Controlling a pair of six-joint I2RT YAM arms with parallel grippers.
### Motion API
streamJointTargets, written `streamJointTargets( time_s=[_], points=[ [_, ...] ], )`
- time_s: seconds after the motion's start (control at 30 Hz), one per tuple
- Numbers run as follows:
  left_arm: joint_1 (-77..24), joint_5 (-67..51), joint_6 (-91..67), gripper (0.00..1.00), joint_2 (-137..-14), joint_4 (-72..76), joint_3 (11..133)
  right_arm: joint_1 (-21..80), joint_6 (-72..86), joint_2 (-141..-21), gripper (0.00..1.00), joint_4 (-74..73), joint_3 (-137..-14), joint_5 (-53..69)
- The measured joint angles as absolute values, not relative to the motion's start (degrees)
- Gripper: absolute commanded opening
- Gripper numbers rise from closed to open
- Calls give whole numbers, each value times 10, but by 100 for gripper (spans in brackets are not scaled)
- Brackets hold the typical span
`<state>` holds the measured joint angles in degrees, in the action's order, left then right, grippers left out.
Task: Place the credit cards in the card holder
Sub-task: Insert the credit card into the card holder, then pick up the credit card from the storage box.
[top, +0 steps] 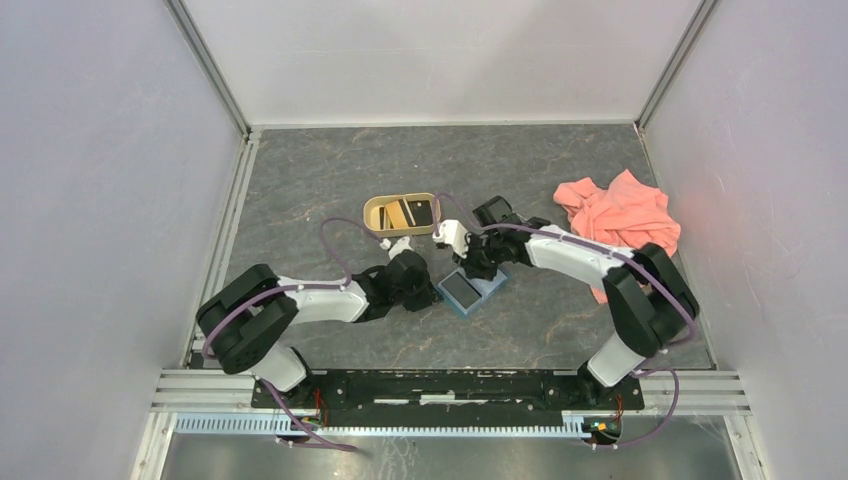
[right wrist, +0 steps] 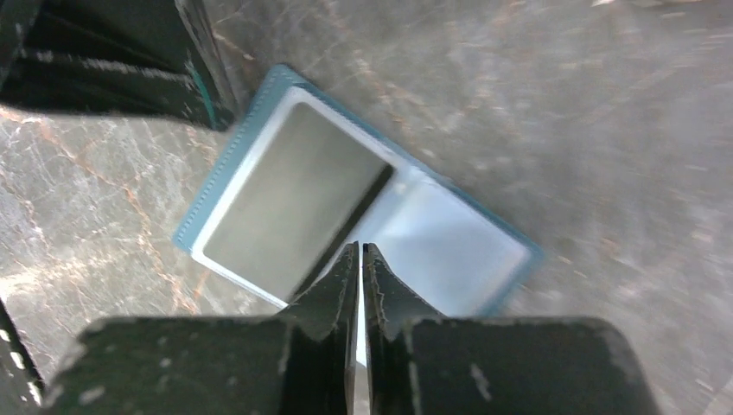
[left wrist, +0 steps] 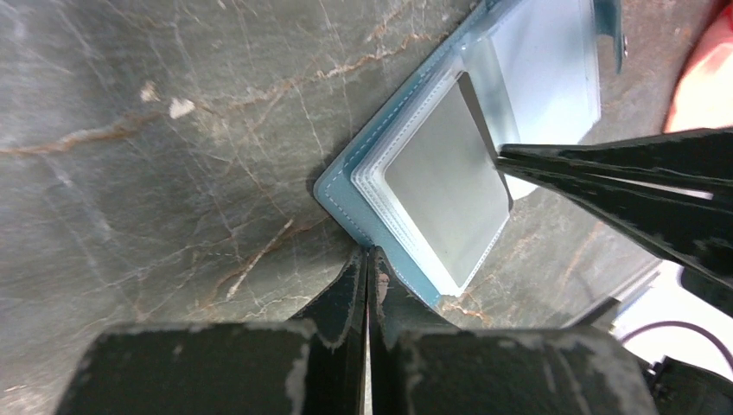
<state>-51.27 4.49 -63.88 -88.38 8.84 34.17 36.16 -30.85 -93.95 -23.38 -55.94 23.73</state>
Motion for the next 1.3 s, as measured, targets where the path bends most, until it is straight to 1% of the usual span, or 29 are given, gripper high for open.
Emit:
streamJointTargets(
  time_s=[0.07, 0.2, 0.23, 0.3, 0.4, 0.47, 0.5, 0.67, 0.77, 0.83, 0.97, 1.07, 1.17, 1.3],
  points=[
    [-508, 59, -620, 9, -864, 54, 351, 350, -316, -903, 16, -235, -559, 226],
    [-491, 92, -558, 23, -788, -23, 371, 299, -328, -814, 25, -229, -560, 222],
    [-484, 100, -536, 31, -769, -42, 382, 286, -329, -794, 28, -229, -562, 224],
    [-468, 112, -482, 51, -740, -66, 411, 264, -334, -765, 38, -228, -571, 230],
    [-432, 120, -392, 77, -717, -75, 463, 249, -336, -735, 78, -218, -590, 246],
    [-396, 112, -337, 92, -712, -60, 487, 242, -334, -715, 93, -199, -596, 264],
    [-375, 96, -319, 98, -712, -53, 496, 240, -333, -708, 98, -192, -600, 277],
    [-271, 12, -292, 100, -770, -37, 548, 226, -331, -730, 98, -182, -611, 385],
    [-239, -21, -293, 99, -818, -31, 564, 202, -313, -744, 98, -159, -567, 440],
    [-234, -20, -296, 97, -845, -36, 565, 189, -302, -754, 98, -155, -542, 461],
    [-240, 22, -312, 97, -897, -85, 597, 179, -288, -789, 98, -151, -529, 490],
    [-255, 86, -322, 98, -933, -122, 639, 179, -283, -809, 98, -149, -529, 499],
    [-275, 140, -333, 99, -952, -136, 665, 179, -283, -821, 98, -149, -529, 505],
    [-285, 178, -348, 100, -986, -139, 692, 179, -283, -825, 98, -151, -529, 506]
  ],
)
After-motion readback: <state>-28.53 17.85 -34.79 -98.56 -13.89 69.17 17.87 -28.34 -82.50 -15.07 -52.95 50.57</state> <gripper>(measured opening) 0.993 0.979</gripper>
